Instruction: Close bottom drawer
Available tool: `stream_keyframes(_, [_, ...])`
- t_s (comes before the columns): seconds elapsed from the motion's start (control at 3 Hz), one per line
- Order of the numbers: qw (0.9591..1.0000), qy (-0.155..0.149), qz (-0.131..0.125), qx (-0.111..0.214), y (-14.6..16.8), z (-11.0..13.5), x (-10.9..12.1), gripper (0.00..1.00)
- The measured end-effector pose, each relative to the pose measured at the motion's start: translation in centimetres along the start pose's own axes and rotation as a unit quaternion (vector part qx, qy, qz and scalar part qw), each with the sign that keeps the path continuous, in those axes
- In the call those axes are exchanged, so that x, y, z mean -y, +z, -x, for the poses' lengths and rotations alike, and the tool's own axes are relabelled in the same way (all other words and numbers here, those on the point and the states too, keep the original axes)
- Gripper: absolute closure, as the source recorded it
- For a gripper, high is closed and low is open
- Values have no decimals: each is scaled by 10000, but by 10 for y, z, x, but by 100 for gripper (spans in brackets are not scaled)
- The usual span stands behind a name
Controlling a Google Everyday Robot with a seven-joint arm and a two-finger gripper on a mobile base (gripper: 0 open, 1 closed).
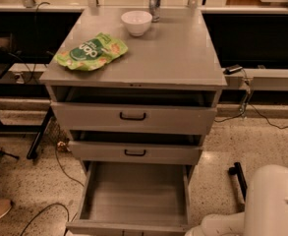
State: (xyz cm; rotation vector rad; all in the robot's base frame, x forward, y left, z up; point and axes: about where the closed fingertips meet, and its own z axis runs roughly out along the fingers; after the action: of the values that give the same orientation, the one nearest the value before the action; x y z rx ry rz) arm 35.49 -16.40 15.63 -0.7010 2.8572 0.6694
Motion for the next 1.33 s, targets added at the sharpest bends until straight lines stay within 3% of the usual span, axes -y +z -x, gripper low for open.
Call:
stream_keyframes(0.33, [9992, -218, 16, 345, 11, 30, -1, 100])
stream_keyframes(1.0, [9988, -168, 20, 463, 14, 31, -3, 100])
stream_keyframes(1.33, [9963, -419, -144, 732, 16, 59, 2, 100])
